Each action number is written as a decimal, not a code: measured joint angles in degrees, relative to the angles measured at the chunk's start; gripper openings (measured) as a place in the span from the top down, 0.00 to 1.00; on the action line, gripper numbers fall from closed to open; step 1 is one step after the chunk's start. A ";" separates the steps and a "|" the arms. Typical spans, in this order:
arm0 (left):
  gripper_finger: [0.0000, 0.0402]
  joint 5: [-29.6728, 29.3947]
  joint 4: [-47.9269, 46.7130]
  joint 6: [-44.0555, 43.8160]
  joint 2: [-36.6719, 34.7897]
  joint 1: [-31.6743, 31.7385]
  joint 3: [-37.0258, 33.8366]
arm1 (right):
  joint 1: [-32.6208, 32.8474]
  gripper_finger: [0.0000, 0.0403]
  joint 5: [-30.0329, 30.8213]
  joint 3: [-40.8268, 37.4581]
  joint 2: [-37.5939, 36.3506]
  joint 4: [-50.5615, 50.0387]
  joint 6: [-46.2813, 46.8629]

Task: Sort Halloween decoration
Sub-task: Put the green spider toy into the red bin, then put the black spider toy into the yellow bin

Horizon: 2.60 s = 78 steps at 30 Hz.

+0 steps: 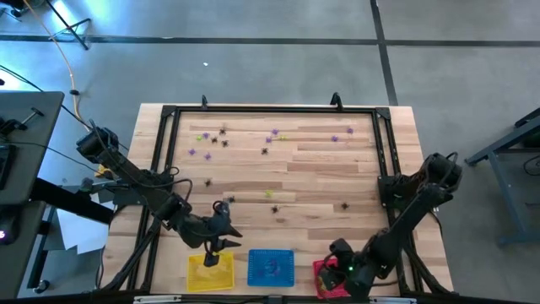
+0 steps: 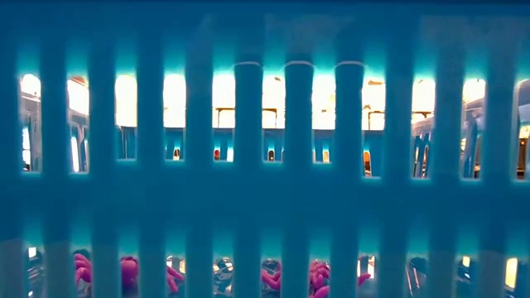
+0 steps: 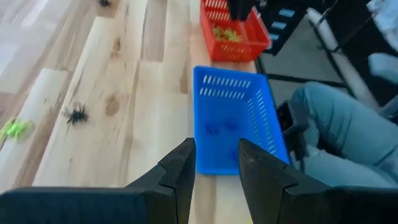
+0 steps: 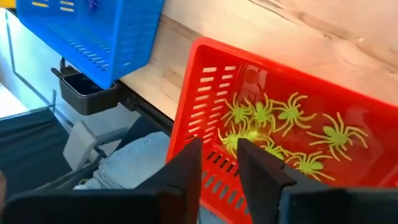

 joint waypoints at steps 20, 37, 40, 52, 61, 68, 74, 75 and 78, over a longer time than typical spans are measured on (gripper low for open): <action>0.74 -4.20 -27.20 -9.32 0.02 4.30 -0.04 | -13.13 0.80 -9.68 0.11 -3.36 6.24 -25.12; 0.74 -0.45 -26.55 -1.31 0.07 17.12 -2.51 | -26.86 0.81 -15.04 0.13 -6.23 5.80 -51.25; 0.74 -1.02 -24.95 -1.11 0.06 19.25 -2.51 | -29.27 0.80 -15.44 0.13 -6.23 4.71 -54.03; 0.74 7.97 -27.93 3.62 3.65 22.91 -2.49 | -34.29 0.80 -16.03 0.13 -6.23 -4.72 -65.58; 0.73 11.94 -24.06 4.37 9.57 22.89 -2.46 | -34.89 0.80 -16.02 0.13 -6.23 -7.01 -69.60; 0.73 11.60 -23.12 8.71 11.23 22.93 -2.45 | -34.82 0.80 -16.04 0.13 -6.23 -7.51 -70.67; 0.73 7.62 -24.51 9.67 11.30 23.00 -2.45 | -34.82 0.80 -16.04 0.13 -6.23 -7.11 -70.67; 0.73 7.54 -24.62 9.67 11.30 23.01 -2.45 | -34.82 0.80 -16.04 0.13 -6.23 -7.11 -70.67; 0.73 7.50 -24.82 9.67 11.30 23.02 -2.45 | -34.82 0.80 -16.04 0.13 -6.23 -7.07 -70.67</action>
